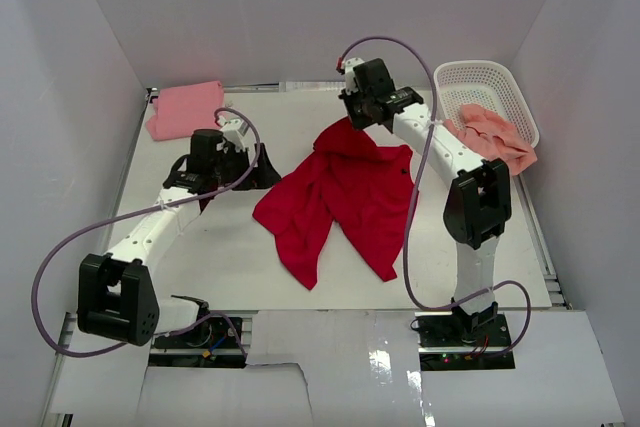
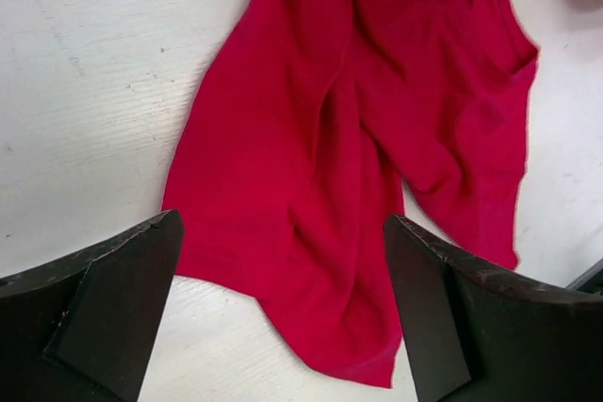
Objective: Fold and stack the t-shirts
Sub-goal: Flatten out the tshirt
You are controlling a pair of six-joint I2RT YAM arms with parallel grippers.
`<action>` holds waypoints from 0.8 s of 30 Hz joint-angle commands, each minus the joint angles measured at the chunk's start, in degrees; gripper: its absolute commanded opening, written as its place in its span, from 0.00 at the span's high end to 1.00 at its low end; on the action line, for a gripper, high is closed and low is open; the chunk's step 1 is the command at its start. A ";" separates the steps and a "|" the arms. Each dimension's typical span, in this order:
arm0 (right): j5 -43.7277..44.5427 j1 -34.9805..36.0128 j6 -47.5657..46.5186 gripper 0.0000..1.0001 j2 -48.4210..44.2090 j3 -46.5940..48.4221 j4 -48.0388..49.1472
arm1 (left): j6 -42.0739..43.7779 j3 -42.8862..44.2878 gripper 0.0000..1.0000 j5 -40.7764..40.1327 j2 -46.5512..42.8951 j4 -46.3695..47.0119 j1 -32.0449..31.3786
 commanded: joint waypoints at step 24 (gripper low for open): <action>-12.22 -13.36 1.14 0.92 7.73 9.56 -3.50 | 6.86 6.49 0.16 -48.17 12.53 -19.44 -28.22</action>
